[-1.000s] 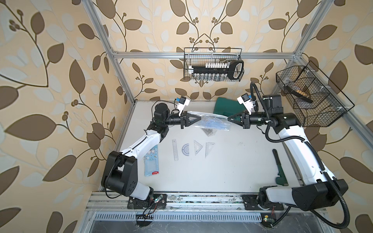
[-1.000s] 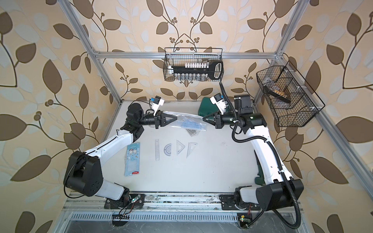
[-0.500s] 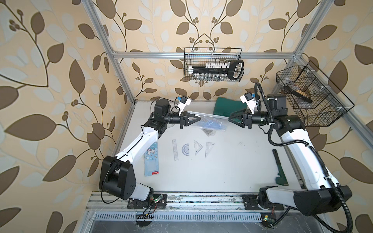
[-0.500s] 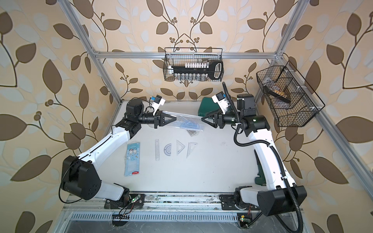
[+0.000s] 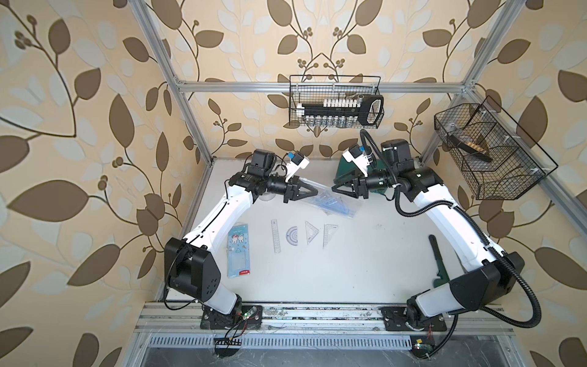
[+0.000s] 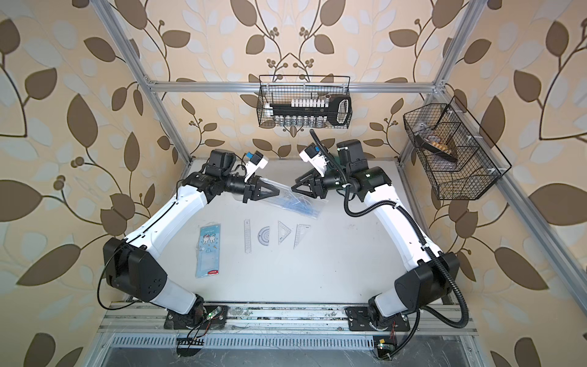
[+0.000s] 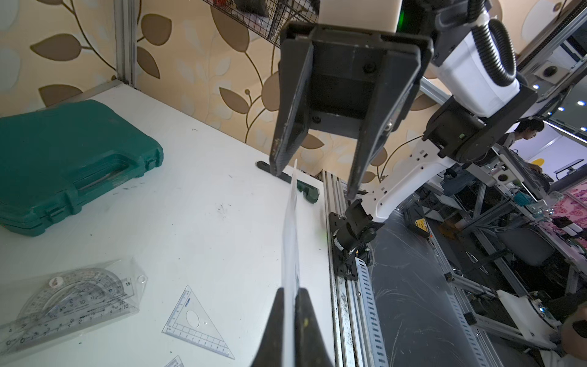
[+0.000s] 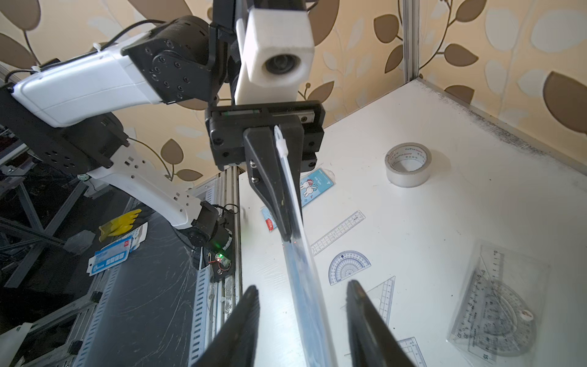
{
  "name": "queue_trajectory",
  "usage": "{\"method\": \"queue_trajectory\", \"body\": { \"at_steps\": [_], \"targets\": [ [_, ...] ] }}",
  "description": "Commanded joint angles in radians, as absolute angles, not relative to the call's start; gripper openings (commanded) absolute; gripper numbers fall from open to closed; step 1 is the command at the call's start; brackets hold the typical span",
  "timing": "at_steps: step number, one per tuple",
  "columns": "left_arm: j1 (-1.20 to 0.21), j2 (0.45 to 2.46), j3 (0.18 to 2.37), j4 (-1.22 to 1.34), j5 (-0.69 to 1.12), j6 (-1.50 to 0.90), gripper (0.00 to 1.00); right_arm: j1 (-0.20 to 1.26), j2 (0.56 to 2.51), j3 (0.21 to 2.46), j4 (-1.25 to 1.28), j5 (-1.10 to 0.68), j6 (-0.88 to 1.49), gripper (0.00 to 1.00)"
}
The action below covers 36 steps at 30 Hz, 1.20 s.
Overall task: Open the ruler set and take out the ruler
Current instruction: Pick up the ruler set bag from the ruler set bag.
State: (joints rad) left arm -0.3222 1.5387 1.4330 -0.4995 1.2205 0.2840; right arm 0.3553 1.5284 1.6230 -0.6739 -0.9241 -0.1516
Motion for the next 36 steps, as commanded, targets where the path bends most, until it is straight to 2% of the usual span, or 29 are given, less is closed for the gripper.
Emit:
{"method": "queue_trajectory", "body": {
  "at_steps": [1,12,27,36],
  "targets": [
    [-0.34,1.53,1.479,-0.584,1.234,0.364,0.06,0.381,1.565,1.691,-0.71,-0.915,-0.21,0.41],
    [-0.376,1.53,1.523,-0.67,1.176,0.41,0.06,0.441,1.647,1.762,-0.749,-0.921,-0.247,0.22],
    [-0.388,1.526,1.543,-0.696,1.168,0.417,0.07,0.481,1.668,1.776,-0.762,-0.958,-0.264,0.17],
    [-0.39,1.519,1.544,-0.693,1.17,0.422,0.08,0.494,1.677,1.783,-0.78,-0.969,-0.275,0.0]
  ]
}}
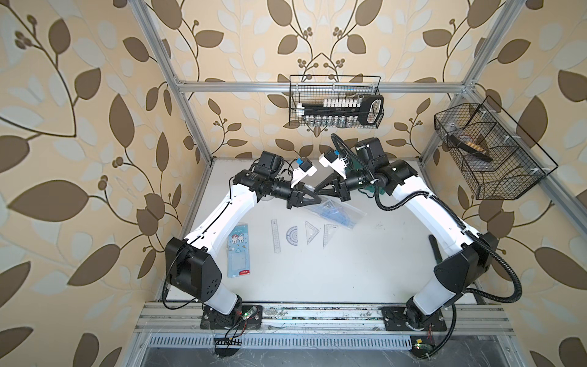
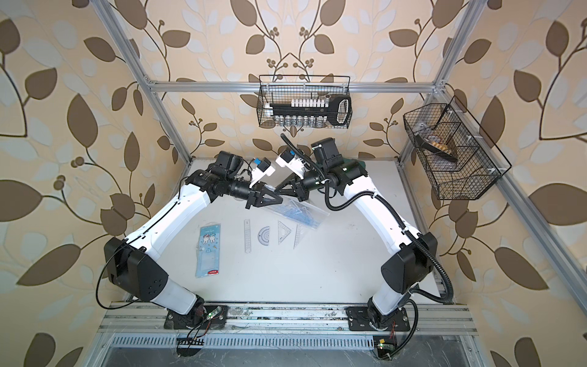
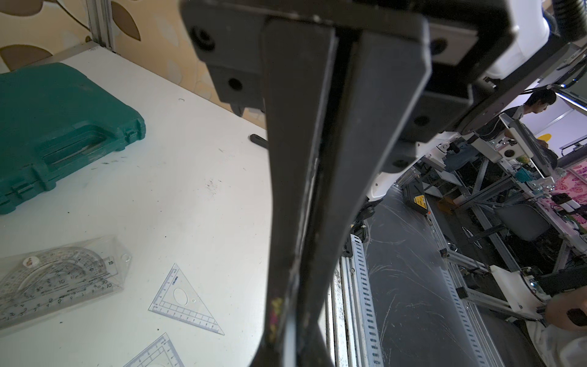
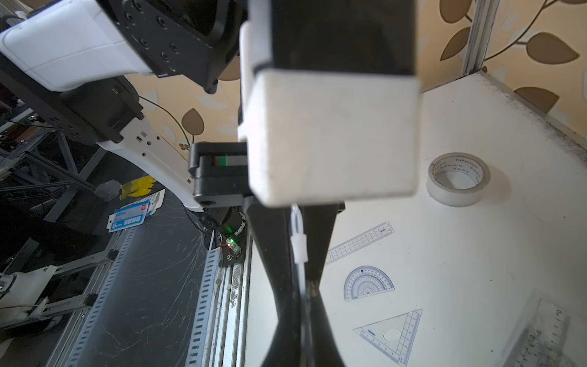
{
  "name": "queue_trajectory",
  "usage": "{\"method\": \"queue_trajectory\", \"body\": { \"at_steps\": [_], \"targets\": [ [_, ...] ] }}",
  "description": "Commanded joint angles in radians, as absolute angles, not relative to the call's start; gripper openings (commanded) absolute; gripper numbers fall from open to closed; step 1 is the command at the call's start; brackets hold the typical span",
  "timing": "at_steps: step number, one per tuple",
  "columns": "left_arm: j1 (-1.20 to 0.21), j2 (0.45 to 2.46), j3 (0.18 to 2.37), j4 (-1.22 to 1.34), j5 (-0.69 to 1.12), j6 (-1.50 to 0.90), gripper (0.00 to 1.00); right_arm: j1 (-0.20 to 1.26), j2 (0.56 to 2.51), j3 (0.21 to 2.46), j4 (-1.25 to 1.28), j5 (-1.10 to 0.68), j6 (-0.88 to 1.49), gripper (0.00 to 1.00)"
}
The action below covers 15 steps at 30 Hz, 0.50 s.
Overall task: Open the ruler set and take out the ruler
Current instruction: Pick up the ruler set bag from the ruler set bag.
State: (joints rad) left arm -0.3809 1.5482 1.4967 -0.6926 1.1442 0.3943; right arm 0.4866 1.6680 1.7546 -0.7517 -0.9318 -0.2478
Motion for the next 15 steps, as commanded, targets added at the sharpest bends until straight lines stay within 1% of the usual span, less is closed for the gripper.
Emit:
{"method": "queue_trajectory", "body": {
  "at_steps": [1,3,5,7,9,11,12,15],
  "targets": [
    [-0.39,1.519,1.542,-0.692,1.17,0.421,0.08,0.495,1.676,1.782,-0.781,-0.972,-0.276,0.0],
    [-0.39,1.517,1.54,-0.69,1.168,0.42,0.1,0.494,1.671,1.781,-0.782,-0.972,-0.278,0.0],
    [-0.39,1.513,1.534,-0.677,1.159,0.412,0.14,0.494,1.665,1.776,-0.781,-0.971,-0.281,0.0],
    [-0.39,1.506,1.522,-0.657,1.149,0.4,0.22,0.494,1.657,1.768,-0.779,-0.967,-0.281,0.0],
    [-0.39,1.497,1.505,-0.629,1.143,0.383,0.27,0.494,1.646,1.751,-0.764,-0.965,-0.275,0.0],
    [-0.39,1.487,1.489,-0.603,1.143,0.371,0.3,0.495,1.63,1.721,-0.726,-0.953,-0.251,0.0],
    [-0.39,1.482,1.482,-0.591,1.143,0.366,0.34,0.493,1.616,1.701,-0.703,-0.944,-0.238,0.0],
    [-0.39,1.468,1.463,-0.561,1.116,0.35,0.4,0.485,1.577,1.632,-0.606,-0.927,-0.176,0.0]
  ]
}}
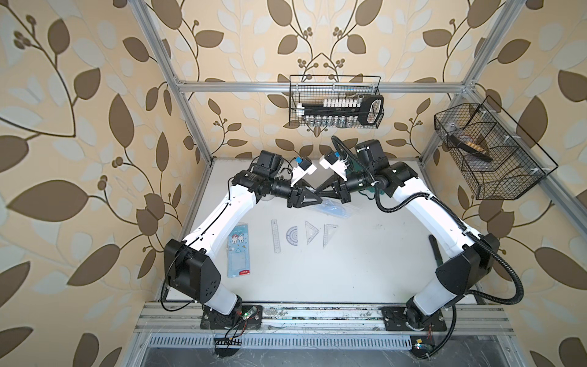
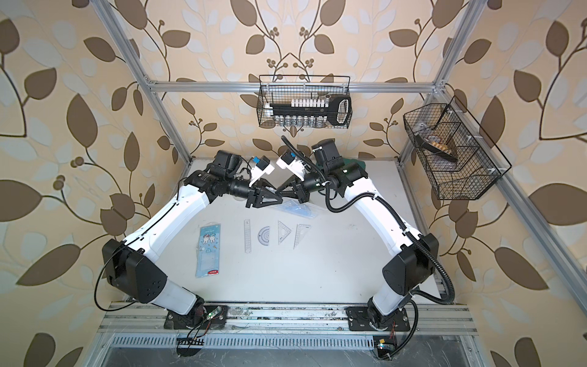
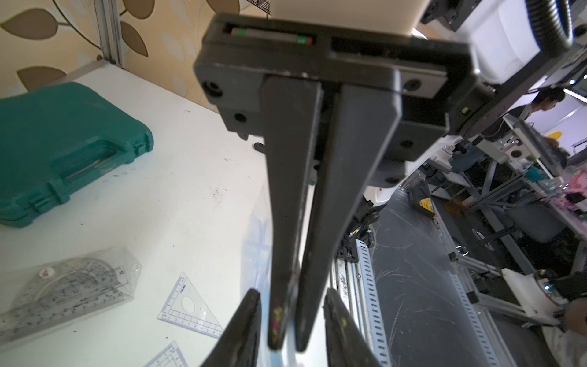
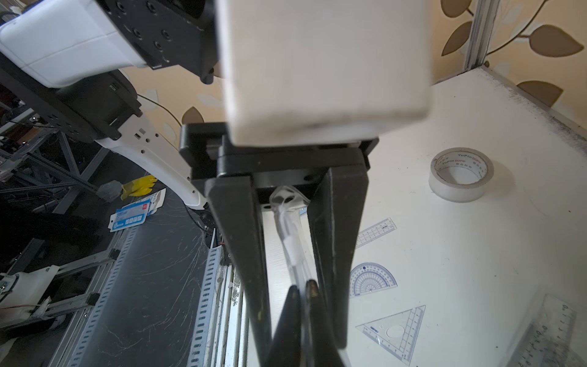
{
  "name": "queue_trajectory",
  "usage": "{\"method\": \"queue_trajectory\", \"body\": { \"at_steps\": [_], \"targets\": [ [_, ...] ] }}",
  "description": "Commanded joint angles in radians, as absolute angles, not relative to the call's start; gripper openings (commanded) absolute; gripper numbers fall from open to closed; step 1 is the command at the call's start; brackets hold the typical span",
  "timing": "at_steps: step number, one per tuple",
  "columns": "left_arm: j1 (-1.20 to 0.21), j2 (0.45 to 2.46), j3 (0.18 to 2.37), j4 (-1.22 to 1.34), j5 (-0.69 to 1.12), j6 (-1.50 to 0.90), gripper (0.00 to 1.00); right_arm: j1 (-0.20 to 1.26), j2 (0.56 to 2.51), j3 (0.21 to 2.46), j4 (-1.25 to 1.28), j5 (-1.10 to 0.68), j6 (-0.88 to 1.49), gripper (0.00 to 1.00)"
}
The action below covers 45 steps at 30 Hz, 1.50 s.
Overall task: Open the ruler set and take out the ruler
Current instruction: Pick up the ruler set bag from the ruler set bag.
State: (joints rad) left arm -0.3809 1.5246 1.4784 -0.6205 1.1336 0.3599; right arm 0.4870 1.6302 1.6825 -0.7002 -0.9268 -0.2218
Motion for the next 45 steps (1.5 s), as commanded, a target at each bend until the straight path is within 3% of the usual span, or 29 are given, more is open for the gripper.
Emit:
{"method": "queue_trajectory", "body": {
  "at_steps": [1,3,6,19,29,35,41,45],
  "targets": [
    [-0.388,1.46,1.454,-0.547,1.104,0.342,0.4,0.483,1.566,1.613,-0.58,-0.927,-0.158,0.0],
    [-0.388,1.448,1.432,-0.519,1.083,0.333,0.4,0.47,1.533,1.554,-0.501,-0.927,-0.109,0.0],
    [-0.388,1.412,1.402,-0.483,1.071,0.322,0.31,0.451,1.492,1.492,-0.423,-0.94,-0.065,0.0],
    [-0.388,1.42,1.392,-0.401,1.13,0.287,0.3,0.443,1.479,1.469,-0.413,-0.983,-0.054,0.0],
    [-0.389,1.419,1.382,-0.382,1.155,0.304,0.0,0.441,1.476,1.465,-0.431,-0.982,-0.073,0.0],
    [-0.389,1.387,1.346,-0.37,1.135,0.337,0.0,0.43,1.469,1.459,-0.441,-0.976,-0.082,0.0],
    [-0.391,1.42,1.387,-0.493,1.087,0.428,0.0,0.417,1.481,1.486,-0.486,-0.983,-0.125,0.23],
    [-0.391,1.511,1.501,-0.695,1.011,0.537,0.0,0.412,1.497,1.507,-0.566,-0.962,-0.191,0.29]
  ]
}}
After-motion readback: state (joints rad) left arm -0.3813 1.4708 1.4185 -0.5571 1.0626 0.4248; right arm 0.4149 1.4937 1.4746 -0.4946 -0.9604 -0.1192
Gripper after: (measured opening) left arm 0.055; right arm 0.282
